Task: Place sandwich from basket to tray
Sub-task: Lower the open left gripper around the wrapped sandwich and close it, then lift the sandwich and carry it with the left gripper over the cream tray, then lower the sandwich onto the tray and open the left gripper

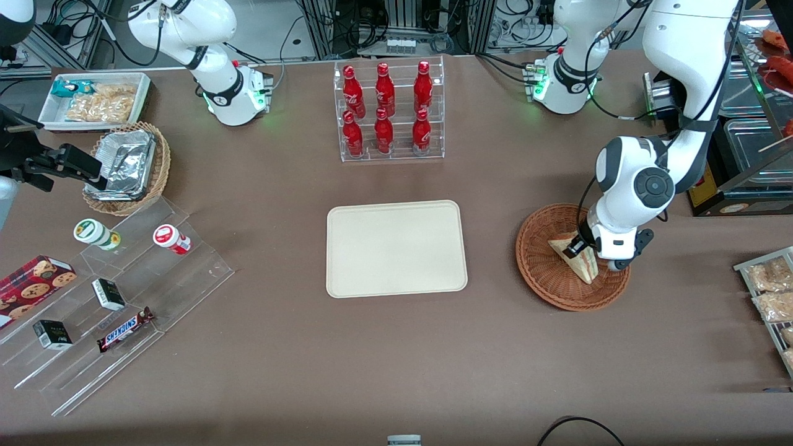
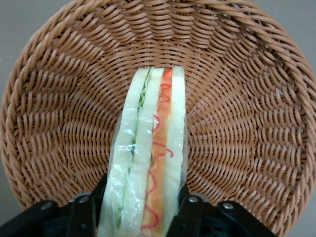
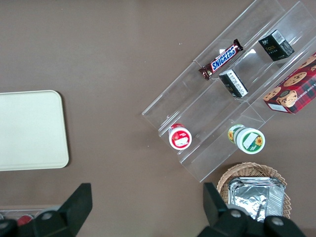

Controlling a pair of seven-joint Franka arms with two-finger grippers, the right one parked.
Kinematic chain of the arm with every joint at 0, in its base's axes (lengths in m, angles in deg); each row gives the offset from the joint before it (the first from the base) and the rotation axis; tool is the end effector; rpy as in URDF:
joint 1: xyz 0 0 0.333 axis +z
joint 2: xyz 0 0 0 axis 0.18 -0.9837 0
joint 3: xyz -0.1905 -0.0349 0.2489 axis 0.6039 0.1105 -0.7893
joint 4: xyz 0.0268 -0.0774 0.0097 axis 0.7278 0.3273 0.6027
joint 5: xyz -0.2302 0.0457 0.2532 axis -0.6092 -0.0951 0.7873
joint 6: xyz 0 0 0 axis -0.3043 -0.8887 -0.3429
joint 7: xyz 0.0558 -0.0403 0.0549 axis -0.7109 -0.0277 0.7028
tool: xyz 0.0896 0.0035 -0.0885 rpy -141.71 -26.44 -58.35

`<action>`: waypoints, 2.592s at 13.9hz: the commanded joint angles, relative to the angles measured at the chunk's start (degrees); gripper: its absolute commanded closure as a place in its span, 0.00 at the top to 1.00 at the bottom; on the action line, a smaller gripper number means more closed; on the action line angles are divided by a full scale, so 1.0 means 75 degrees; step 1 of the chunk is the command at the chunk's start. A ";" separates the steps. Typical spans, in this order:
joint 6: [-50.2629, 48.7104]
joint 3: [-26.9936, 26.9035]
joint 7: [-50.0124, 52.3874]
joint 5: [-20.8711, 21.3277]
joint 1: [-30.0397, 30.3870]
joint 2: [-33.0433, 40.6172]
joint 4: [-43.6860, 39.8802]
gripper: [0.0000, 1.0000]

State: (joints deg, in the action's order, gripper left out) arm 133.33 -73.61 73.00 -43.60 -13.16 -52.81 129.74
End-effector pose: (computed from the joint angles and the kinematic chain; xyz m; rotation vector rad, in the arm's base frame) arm 0.5045 -0.0723 0.2668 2.9289 1.1302 -0.0587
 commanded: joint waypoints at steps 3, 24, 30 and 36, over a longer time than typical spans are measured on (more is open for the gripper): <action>-0.0722 -0.0003 0.0068 -0.0046 -0.0050 0.0221 -0.0391 0.04; -0.3865 0.0126 0.0313 0.0048 -0.4185 -0.2777 -0.5886 0.02; -0.3070 0.0126 0.0865 0.0060 -0.5077 -0.3540 -0.6322 0.00; -0.2354 0.0126 0.1029 0.0106 -0.5382 -0.3916 -0.6334 0.00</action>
State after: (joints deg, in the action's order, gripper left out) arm 115.69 -71.93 79.14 -43.26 -52.23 -81.31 84.17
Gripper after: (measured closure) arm 0.850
